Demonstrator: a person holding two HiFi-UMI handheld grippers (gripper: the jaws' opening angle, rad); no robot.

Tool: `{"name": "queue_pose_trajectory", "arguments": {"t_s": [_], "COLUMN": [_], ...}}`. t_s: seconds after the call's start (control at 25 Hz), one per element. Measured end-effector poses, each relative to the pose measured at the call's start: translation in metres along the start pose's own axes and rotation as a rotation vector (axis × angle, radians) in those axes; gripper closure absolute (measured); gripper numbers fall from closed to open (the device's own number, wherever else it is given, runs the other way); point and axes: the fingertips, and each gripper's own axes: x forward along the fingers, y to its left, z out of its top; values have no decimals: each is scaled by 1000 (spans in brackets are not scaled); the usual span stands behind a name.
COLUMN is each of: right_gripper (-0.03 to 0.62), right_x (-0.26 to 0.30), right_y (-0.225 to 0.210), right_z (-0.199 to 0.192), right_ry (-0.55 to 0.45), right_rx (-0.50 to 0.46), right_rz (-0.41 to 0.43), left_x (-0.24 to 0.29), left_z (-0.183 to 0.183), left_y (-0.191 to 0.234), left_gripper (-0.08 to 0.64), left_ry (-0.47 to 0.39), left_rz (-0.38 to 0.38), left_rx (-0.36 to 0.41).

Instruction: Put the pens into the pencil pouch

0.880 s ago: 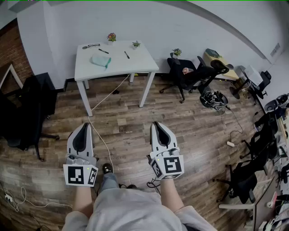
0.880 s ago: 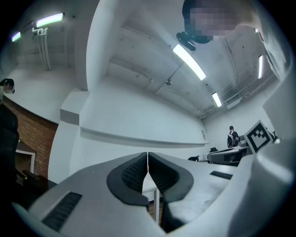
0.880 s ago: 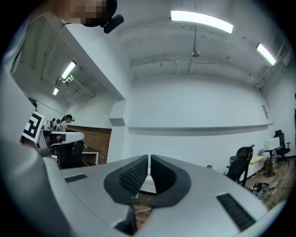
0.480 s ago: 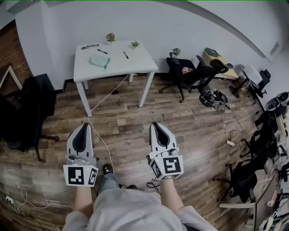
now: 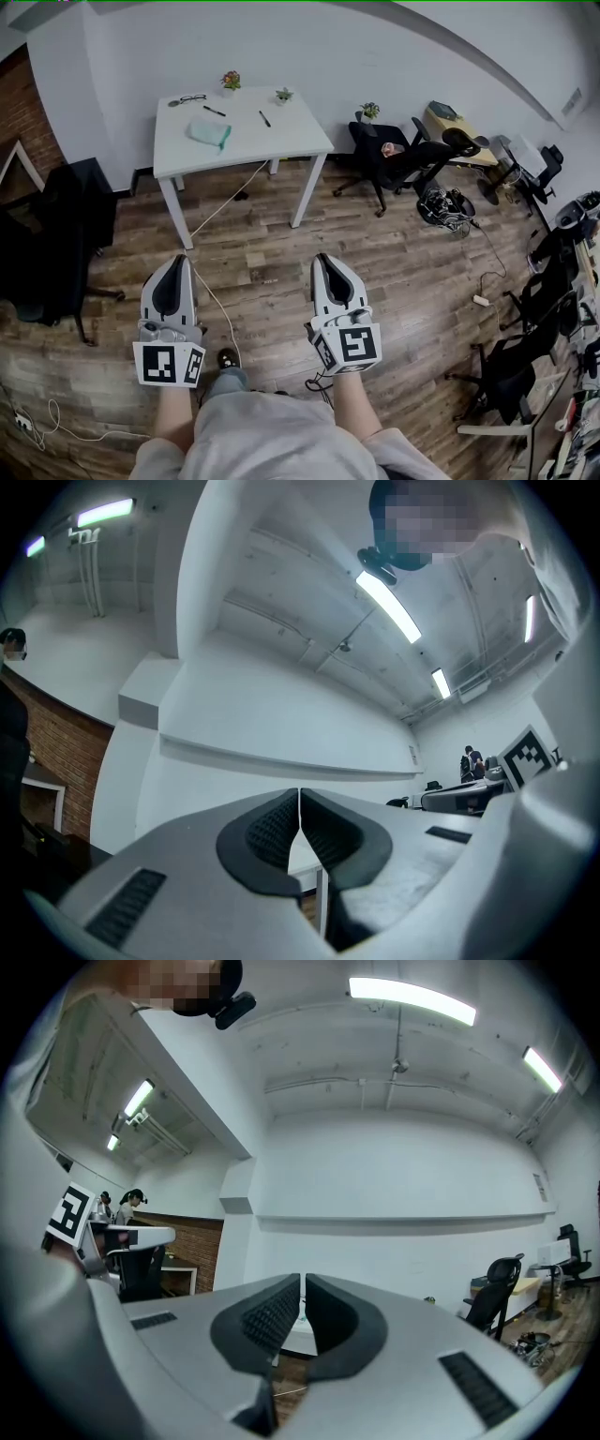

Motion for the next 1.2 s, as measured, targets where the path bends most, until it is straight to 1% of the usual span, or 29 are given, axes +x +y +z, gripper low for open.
{"name": "queue_pose_trajectory", "arguments": {"t_s": [0.2, 0.48, 0.68, 1.0, 1.2], "right_gripper": [555, 555, 555, 555, 555], "right_x": [44, 104, 134, 174, 207], "right_y": [3, 5, 10, 0, -11], "right_z": [-3, -3, -7, -20, -28], "right_ry": [-6, -29, -24, 9, 14], "right_rx": [17, 17, 14, 8, 5], "right_rz": [-10, -61, -96, -120, -107], "left_x": [33, 84, 110, 149, 176], "left_z": [-9, -18, -24, -49, -59], "left_y": [31, 75, 102, 126, 139], "left_gripper": [534, 534, 534, 534, 534], "left_ry": [3, -13, -15, 11, 5], "left_rz": [-17, -65, -94, -91, -71], "left_rx": [4, 8, 2, -12, -4]}}
